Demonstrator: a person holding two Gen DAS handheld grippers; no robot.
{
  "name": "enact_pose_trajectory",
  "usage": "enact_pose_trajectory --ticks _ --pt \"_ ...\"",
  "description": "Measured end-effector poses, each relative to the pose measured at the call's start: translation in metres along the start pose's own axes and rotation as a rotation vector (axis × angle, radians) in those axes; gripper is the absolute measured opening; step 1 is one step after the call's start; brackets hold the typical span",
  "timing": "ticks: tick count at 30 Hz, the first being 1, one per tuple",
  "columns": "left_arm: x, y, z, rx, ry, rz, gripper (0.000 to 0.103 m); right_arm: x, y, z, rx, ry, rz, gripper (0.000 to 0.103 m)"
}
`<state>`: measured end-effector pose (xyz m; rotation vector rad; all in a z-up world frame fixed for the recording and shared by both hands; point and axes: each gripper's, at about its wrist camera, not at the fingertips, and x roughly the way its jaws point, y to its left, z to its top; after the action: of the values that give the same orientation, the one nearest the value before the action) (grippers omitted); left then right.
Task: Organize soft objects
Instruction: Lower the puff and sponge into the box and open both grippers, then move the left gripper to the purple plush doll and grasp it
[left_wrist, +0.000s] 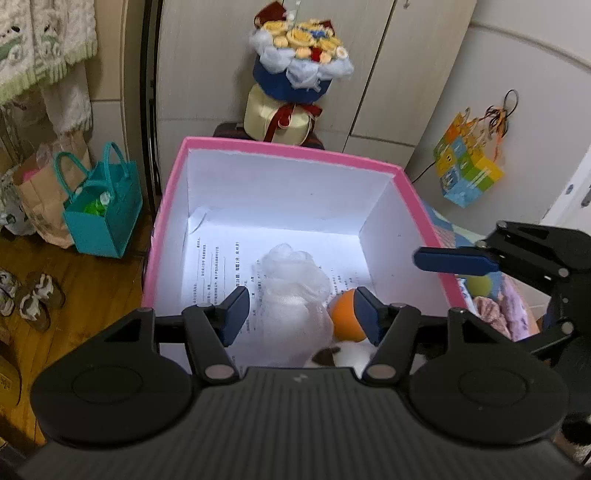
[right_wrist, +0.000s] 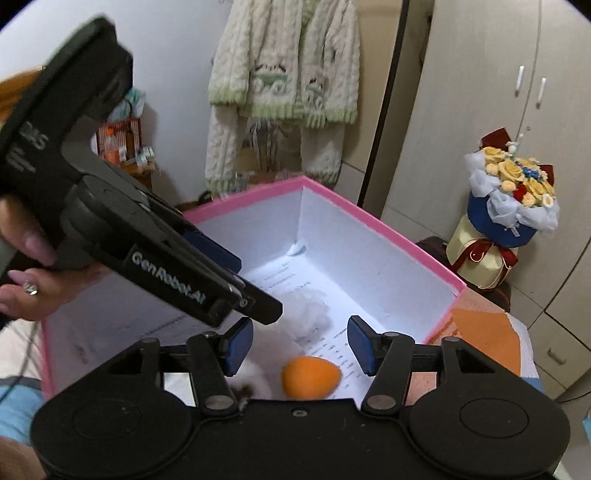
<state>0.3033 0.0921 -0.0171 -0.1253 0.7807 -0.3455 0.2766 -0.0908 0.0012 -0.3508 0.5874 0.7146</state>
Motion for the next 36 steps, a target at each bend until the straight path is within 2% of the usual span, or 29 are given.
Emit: enact_pose_trajectory --ticks 4,10,16,28,36 --pt "-0.024 -0.009 -0.013 0.070 -0.049 0.060 0.064 -0.022 0.009 -0.008 0.064 -0.021 -0.020 0.065" --pt "-0.054 -0.019 -0.029 0.150 -0.097 0.106 0.065 -0.040 0.024 -0.018 0.132 -0.036 -0.055 0.065" --pt "-0.072 -0.029 -0.042 0.187 -0.102 0.087 0.067 -0.055 0.032 -0.024 0.183 -0.050 -0.079 0.067" --pt "-0.107 -0.043 -0.062 0.218 -0.124 0.081 0.069 -0.090 0.053 -0.029 0.176 -0.074 -0.101 0.072" --pt "-0.132 -0.060 -0.079 0.252 -0.125 0.056 0.076 -0.122 0.061 -0.042 0.196 -0.083 -0.115 0.082"
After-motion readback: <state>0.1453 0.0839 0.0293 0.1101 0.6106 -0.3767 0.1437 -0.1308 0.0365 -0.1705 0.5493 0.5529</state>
